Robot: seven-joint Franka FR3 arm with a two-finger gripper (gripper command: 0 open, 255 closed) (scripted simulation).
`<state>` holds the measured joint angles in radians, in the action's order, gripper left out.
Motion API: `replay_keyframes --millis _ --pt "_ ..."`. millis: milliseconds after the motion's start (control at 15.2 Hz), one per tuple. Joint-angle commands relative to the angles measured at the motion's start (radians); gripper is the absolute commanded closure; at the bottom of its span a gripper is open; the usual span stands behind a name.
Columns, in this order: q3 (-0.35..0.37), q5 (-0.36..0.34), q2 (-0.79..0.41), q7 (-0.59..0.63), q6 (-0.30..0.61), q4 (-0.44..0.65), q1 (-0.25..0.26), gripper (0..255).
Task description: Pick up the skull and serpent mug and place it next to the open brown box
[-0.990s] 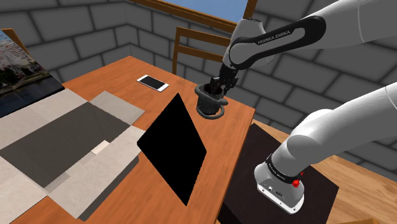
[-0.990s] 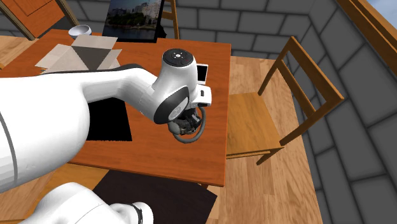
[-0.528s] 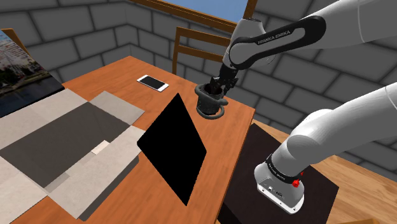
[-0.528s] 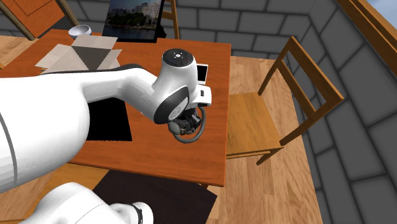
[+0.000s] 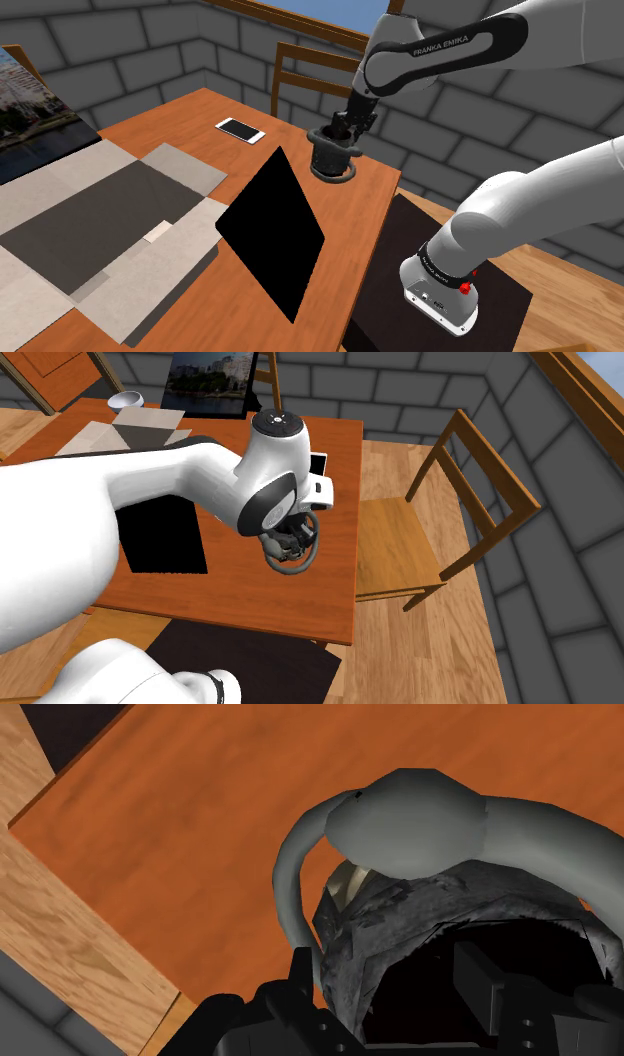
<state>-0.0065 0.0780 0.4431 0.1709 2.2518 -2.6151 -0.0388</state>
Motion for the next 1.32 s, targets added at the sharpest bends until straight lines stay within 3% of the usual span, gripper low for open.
replay_keyframes --millis 0,1254 --pt "-0.001 -0.002 0.020 0.001 -0.034 0.016 -0.001 255" --pt "-0.001 -0.014 0.093 0.020 -0.310 0.220 -0.005 255"
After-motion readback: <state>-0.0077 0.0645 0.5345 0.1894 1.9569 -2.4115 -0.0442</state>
